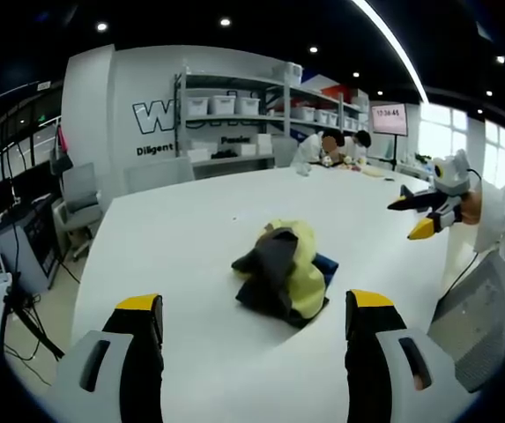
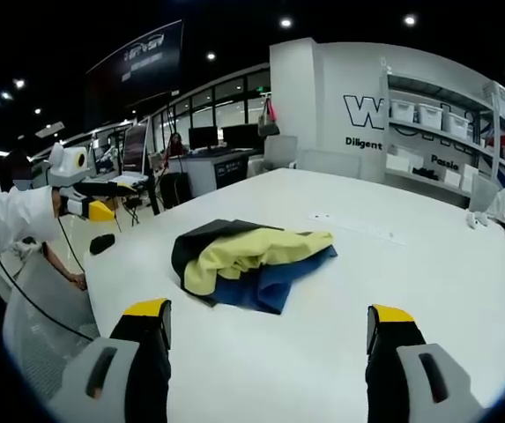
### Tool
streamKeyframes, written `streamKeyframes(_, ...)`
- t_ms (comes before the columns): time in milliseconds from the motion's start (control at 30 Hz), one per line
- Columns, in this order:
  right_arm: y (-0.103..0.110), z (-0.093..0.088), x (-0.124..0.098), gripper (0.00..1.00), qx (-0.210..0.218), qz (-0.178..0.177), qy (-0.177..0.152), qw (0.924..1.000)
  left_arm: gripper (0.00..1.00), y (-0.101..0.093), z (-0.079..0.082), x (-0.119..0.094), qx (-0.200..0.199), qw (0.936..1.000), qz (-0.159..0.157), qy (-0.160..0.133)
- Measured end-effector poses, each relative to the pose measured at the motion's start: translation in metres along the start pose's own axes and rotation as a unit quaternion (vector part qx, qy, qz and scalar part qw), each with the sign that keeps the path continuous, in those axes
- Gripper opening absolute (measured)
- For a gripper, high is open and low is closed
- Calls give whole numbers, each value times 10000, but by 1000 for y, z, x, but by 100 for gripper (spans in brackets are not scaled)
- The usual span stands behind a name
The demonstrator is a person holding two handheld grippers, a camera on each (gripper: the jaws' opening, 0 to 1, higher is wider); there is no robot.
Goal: Fold the garment on the visible template until the final outline fits inside the template.
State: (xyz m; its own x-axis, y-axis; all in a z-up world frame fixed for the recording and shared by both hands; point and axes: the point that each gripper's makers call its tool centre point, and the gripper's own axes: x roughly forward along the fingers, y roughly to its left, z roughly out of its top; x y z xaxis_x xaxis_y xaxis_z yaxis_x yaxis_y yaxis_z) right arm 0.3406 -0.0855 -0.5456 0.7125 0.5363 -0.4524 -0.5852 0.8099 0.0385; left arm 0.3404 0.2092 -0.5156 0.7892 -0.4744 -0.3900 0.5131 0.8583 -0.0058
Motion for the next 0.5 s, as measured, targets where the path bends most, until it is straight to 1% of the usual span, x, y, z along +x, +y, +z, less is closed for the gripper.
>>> streamKeyframes(500,-1,0,-1,93,12,-12,0,10000,82,1,1,0,1,10000,0,-3)
